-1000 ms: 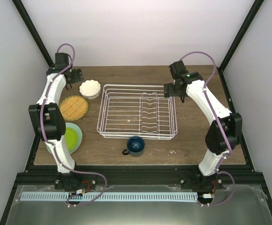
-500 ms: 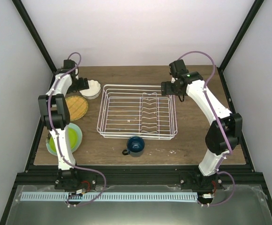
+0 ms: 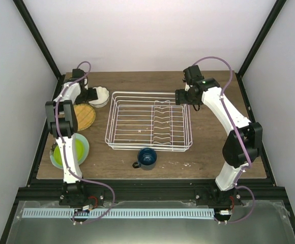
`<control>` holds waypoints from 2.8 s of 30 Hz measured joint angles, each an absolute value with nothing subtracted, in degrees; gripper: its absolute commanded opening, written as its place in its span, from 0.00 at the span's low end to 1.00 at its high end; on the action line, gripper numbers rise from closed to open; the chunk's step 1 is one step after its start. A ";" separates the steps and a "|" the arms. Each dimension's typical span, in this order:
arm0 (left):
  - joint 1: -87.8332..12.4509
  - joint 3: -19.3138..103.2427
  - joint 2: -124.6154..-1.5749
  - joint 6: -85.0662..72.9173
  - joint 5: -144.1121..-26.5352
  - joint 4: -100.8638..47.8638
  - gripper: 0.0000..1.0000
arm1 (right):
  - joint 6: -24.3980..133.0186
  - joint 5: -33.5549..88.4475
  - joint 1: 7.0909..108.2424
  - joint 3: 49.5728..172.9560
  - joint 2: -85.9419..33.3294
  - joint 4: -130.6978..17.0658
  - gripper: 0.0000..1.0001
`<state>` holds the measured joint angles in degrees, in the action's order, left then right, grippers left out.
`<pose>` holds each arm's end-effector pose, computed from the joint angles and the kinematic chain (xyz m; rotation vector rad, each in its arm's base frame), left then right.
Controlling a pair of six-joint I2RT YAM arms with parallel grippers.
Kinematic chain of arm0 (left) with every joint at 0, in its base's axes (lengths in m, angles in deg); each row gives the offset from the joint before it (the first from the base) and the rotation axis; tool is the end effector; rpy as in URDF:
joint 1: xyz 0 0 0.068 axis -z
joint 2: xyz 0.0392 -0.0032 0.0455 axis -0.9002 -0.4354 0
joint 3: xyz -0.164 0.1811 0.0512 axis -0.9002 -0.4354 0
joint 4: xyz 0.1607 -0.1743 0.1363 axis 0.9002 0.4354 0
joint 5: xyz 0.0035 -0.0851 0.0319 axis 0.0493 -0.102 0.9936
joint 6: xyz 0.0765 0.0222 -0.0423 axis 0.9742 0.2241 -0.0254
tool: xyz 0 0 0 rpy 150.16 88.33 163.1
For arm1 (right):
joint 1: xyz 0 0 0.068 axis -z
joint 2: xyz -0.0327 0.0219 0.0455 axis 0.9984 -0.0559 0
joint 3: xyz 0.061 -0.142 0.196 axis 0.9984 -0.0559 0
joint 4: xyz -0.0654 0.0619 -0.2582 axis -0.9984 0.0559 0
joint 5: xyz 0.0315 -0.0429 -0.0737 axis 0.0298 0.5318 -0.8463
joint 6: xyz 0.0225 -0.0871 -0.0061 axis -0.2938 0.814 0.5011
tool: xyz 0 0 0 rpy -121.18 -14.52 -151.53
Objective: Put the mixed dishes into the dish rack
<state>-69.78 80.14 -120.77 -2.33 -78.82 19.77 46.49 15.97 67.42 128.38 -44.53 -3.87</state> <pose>0.5033 0.0468 0.1023 -0.3117 2.7209 -0.0530 0.3780 0.1271 0.2466 -0.0851 2.6196 0.1209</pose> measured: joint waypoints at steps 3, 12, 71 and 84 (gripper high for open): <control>-69.78 80.14 -121.36 -2.53 -78.89 19.33 0.66 | 46.47 16.36 67.42 128.36 -44.73 -3.85 0.78; -69.75 80.14 -122.14 -3.51 -79.48 18.65 0.34 | 46.73 16.58 67.42 128.21 -45.14 -3.83 0.78; -54.78 38.15 -77.79 -17.02 -95.41 -6.77 0.00 | 48.07 74.72 64.71 122.92 -53.30 -48.83 0.95; -53.25 33.76 -73.55 -19.86 -96.24 -8.19 0.00 | 46.25 81.21 61.71 125.91 -58.81 -49.34 0.94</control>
